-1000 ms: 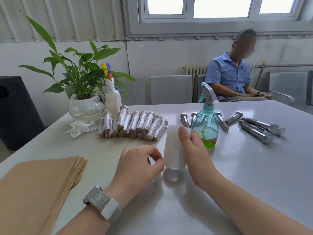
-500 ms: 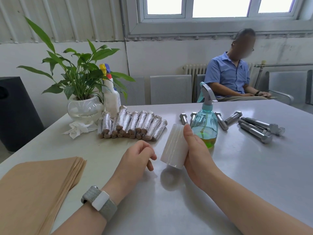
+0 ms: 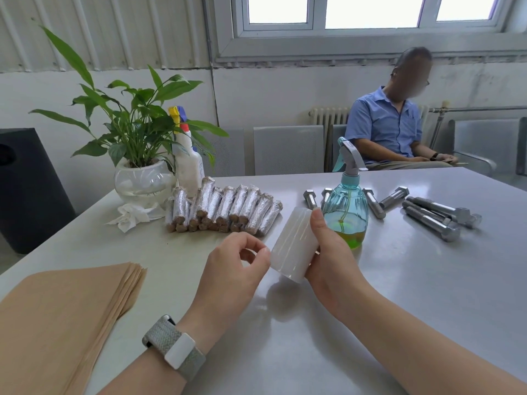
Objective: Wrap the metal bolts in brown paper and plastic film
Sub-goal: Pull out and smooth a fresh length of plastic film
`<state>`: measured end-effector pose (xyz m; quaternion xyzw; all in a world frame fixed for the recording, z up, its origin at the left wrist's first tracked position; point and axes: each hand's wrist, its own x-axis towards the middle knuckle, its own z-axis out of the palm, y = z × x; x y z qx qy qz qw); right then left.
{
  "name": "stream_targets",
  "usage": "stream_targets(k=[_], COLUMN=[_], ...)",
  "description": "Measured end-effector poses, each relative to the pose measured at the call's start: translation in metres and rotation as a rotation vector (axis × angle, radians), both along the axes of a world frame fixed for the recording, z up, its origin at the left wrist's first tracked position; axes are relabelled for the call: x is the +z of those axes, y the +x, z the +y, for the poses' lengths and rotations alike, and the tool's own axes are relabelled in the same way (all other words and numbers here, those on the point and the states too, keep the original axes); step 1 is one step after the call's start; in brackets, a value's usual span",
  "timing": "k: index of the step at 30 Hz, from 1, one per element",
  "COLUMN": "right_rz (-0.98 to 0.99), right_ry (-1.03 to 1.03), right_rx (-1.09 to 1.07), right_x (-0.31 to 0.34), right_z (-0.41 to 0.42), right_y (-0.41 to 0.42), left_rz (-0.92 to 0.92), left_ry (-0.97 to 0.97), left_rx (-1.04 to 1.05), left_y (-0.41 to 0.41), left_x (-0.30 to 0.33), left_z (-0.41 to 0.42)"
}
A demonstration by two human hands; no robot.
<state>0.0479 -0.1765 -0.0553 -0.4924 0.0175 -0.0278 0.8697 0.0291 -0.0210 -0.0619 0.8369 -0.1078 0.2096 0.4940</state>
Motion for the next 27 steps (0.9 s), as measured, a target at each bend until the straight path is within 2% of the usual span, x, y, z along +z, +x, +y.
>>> stream_targets(k=[2,4,6,8,10,12,15,19,27], right_rz=[0.038,0.081,0.081,0.006,-0.082,-0.112,-0.115,-0.139,-0.197], right_ry=[-0.013,-0.123,-0.313,-0.601,-0.88,-1.022,-1.057,-0.945,-0.923], right_rx=[0.019,0.061,0.162,0.265,0.356,0.469,0.505,0.47,0.505], right_x=[0.0,0.0,0.002,0.007,0.012,0.015,0.018,0.021,0.025], right_z=[0.0,-0.002,-0.003,-0.003,-0.004,-0.005,-0.01,-0.018,-0.026], right_y=[-0.001,-0.002,-0.006,-0.011,-0.014,-0.015,-0.014,-0.011,-0.008], left_rz=[0.018,0.043,0.038,-0.005,-0.072,-0.114,-0.134,-0.136,-0.098], left_ry=[-0.056,-0.119,-0.155,-0.153,-0.081,0.002,0.053,0.047,0.073], left_rx=[0.028,0.091,0.16,0.188,0.167,0.125,0.051,-0.021,-0.038], left_y=[0.003,0.008,0.013,0.016,0.015,0.012,0.01,0.008,0.012], left_x=[0.001,0.002,0.004,0.005,0.005,0.003,0.003,0.005,0.003], left_z=[0.001,0.005,0.011,0.016,0.017,0.016,0.013,0.016,0.021])
